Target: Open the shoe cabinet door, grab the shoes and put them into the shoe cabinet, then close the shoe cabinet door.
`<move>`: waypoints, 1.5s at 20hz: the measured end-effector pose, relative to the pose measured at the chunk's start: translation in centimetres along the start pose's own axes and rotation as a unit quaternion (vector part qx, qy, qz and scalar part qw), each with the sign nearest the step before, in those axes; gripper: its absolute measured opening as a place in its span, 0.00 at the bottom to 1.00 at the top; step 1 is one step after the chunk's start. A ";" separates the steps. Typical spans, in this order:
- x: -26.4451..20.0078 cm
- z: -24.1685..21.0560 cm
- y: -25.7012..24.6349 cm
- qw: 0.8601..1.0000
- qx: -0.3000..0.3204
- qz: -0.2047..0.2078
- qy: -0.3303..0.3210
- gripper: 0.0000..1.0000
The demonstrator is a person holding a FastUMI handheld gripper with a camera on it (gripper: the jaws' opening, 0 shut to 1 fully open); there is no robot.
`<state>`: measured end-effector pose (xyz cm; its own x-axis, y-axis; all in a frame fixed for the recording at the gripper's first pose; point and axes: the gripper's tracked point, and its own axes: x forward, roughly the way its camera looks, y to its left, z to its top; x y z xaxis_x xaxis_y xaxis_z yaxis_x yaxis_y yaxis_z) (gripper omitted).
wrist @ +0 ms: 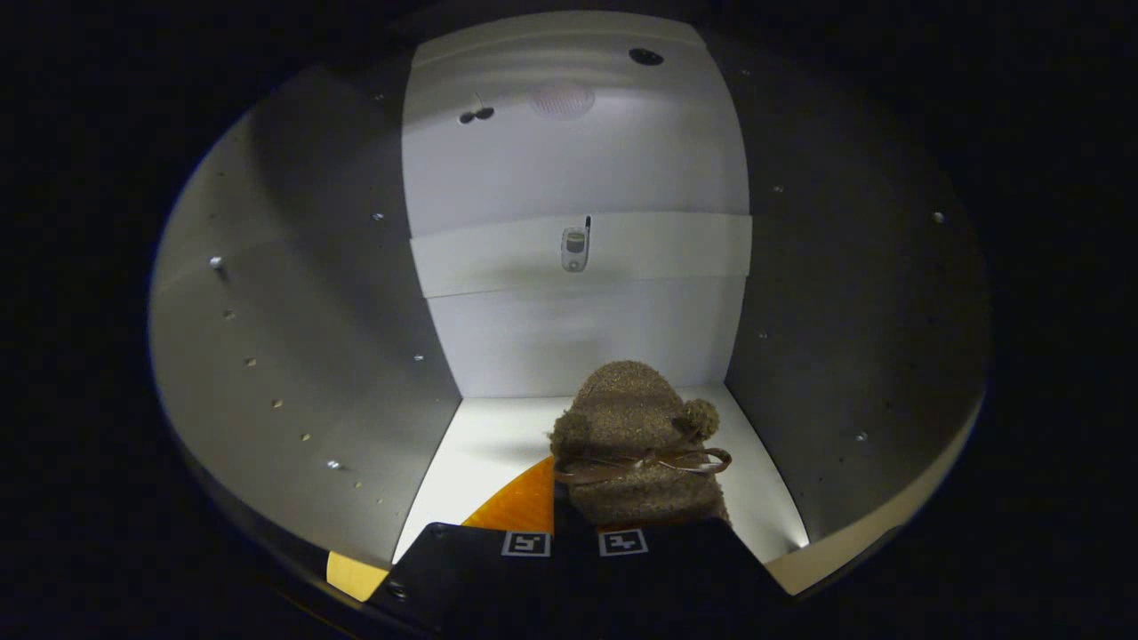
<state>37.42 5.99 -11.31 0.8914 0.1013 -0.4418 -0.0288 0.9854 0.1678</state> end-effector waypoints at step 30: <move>-2.7 -3.3 2.4 0.998 0.038 0.034 0.033 0.99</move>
<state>33.45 8.54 -12.65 0.8565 0.1798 -0.4838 -0.0529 0.9630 0.2644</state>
